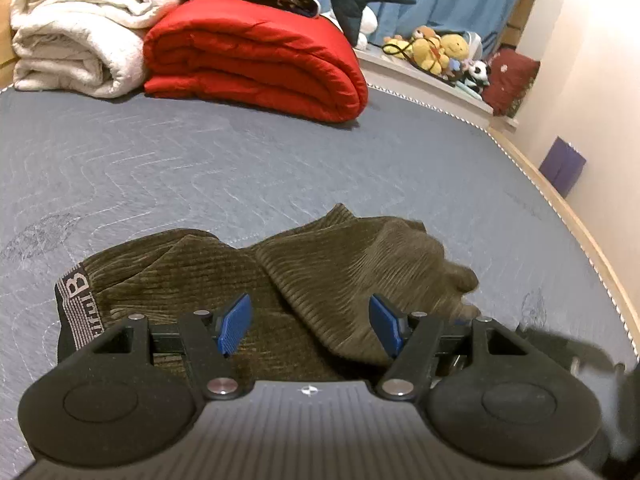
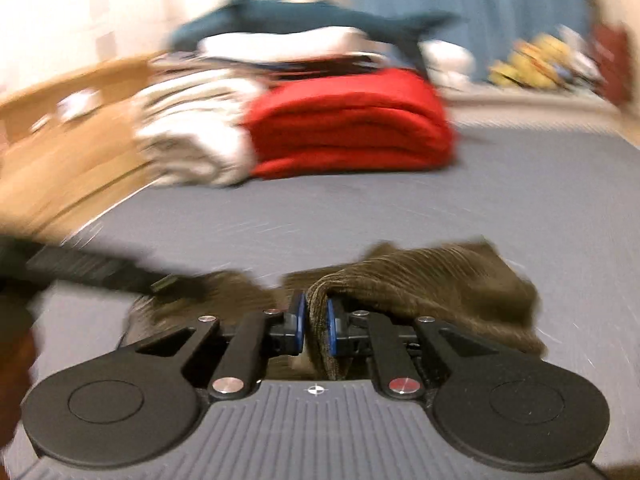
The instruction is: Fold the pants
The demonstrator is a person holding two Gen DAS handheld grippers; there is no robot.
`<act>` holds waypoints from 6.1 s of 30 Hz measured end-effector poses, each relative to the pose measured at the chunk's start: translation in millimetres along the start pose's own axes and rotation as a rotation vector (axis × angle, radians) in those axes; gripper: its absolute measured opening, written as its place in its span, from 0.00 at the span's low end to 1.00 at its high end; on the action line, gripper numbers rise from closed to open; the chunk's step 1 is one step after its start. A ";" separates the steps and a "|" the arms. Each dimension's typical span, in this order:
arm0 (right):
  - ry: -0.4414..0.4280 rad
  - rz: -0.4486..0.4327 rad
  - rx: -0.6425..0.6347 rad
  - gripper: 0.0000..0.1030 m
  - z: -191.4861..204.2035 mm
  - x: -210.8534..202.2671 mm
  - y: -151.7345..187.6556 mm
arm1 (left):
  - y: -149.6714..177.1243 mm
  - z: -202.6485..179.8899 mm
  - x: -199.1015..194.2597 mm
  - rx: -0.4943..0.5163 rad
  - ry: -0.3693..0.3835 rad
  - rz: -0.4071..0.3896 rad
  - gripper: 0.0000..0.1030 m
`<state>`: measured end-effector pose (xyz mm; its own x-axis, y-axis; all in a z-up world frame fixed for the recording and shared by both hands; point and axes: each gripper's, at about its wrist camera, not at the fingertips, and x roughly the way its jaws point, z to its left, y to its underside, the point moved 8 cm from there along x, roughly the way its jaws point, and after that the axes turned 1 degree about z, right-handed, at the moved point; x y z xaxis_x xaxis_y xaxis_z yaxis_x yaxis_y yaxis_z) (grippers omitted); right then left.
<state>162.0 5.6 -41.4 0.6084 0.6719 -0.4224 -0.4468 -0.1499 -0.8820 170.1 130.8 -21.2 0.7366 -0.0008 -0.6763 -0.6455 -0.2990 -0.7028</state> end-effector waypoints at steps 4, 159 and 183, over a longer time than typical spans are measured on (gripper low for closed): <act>-0.084 0.078 -0.163 0.11 31.2 6.2 19.1 | -1.6 3.9 1.2 -0.029 -0.003 0.007 0.69; 1.003 -0.642 0.965 0.06 -409.7 -239.3 58.3 | 58.3 -75.6 89.5 0.566 0.229 0.110 0.07; 0.823 0.140 0.711 0.40 -531.1 -147.0 86.3 | 15.2 -37.3 68.9 0.300 0.380 0.136 0.44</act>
<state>382.4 -491.4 -166.5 0.6566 -0.0476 -0.7528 -0.6614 0.4435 -0.6049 218.6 90.6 -70.2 0.6275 -0.3850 -0.6768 -0.7289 0.0151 -0.6844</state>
